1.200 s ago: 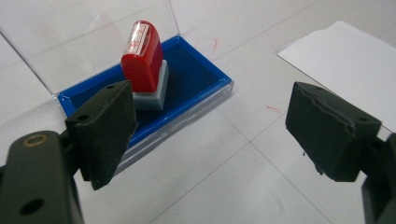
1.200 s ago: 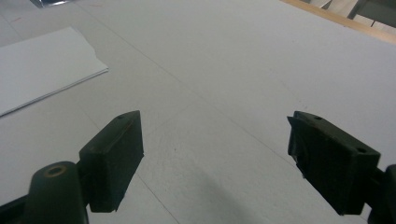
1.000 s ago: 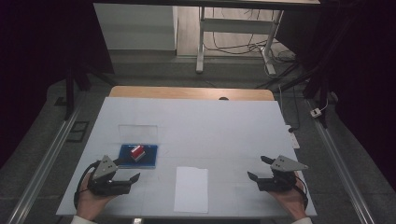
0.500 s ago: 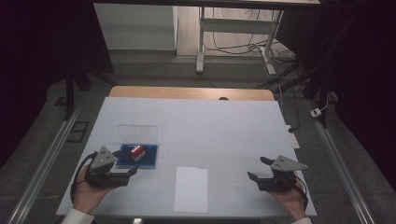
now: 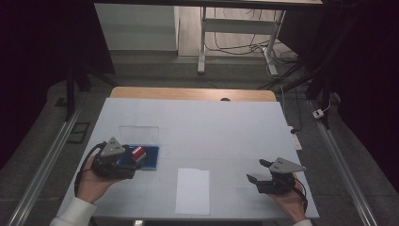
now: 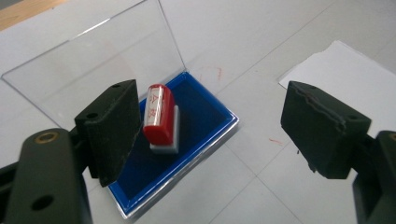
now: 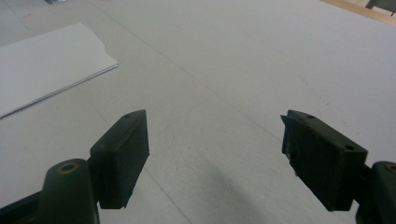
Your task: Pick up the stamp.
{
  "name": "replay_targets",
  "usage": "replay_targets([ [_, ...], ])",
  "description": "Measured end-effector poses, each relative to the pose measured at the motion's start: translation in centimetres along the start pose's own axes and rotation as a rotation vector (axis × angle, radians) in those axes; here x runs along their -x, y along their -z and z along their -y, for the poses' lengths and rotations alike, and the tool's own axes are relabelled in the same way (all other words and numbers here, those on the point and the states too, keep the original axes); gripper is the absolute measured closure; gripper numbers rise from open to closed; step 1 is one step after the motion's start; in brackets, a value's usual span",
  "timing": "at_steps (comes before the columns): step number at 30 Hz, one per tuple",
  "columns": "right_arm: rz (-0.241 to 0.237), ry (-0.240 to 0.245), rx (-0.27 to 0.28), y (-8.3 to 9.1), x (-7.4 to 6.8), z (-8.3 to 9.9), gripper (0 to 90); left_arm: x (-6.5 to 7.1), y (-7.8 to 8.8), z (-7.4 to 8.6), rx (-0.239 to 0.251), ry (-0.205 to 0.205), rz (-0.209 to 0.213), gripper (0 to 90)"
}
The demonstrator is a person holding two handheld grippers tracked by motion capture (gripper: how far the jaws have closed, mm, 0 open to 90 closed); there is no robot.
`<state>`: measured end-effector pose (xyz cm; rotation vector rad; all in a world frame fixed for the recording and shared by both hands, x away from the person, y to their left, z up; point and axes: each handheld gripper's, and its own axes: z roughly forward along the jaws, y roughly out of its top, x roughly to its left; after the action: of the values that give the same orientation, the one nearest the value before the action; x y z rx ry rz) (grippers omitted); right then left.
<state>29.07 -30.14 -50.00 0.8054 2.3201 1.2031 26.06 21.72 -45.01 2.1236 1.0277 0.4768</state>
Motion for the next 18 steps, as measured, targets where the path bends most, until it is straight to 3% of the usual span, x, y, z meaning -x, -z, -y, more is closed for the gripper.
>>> replay_targets([
  [14,0.009,0.01,-0.021,-0.5,-0.3,0.0,23.2,-1.5,-2.1,-1.7,-0.084,-0.029,-0.007,23.6],
  [18,0.0,0.01,-0.024,-0.6,-0.4,0.1,23.3,-2.5,-2.6,-1.8,-0.1,-0.007,0.0,26.7],
])
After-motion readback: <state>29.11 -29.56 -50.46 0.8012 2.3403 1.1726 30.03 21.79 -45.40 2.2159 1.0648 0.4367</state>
